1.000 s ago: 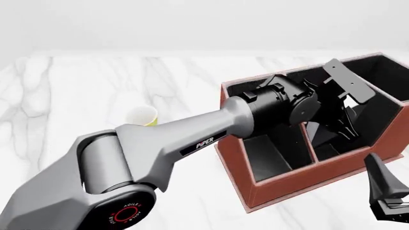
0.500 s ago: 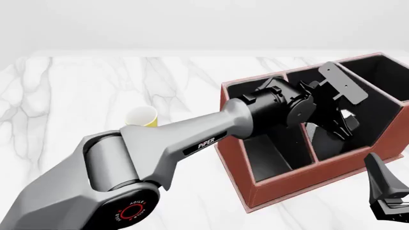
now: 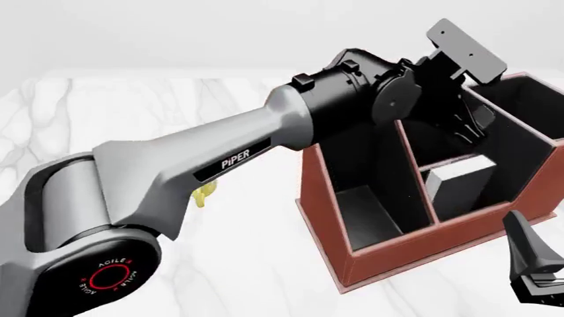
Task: Pick up the book and place it in the back compartment of the caddy.
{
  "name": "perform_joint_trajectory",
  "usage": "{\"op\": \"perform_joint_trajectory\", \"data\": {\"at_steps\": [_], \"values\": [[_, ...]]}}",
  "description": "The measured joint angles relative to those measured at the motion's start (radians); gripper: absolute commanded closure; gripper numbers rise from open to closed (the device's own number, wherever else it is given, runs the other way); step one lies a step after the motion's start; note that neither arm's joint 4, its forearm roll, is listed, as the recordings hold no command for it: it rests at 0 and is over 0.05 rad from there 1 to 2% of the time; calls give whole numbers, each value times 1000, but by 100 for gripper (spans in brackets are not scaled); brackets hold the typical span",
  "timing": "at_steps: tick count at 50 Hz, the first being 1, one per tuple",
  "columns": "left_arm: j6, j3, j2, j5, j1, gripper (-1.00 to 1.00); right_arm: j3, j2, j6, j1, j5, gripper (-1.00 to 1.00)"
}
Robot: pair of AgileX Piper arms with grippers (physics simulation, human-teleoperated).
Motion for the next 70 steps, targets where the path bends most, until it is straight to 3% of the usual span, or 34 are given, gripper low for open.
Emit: {"op": "perform_joint_trajectory", "data": {"at_steps": [11, 29, 39, 55, 62, 70], "values": [[30, 96, -118, -18, 36, -100, 0, -6, -5, 6, 1, -100], [45, 494, -443, -187, 166, -100, 0, -14, -10, 9, -1, -100], [55, 640, -567, -279, 283, -100, 0, -14, -9, -3, -3, -100], [38, 878, -721, -415, 393, -100, -6, 21, 8, -1, -26, -100], [16, 946, -742, -471, 433, -100, -120, 52, 28, 20, 8, -100], [-9, 998, -735, -536, 472, -100, -371, 118, 33, 72, 85, -100]]}}
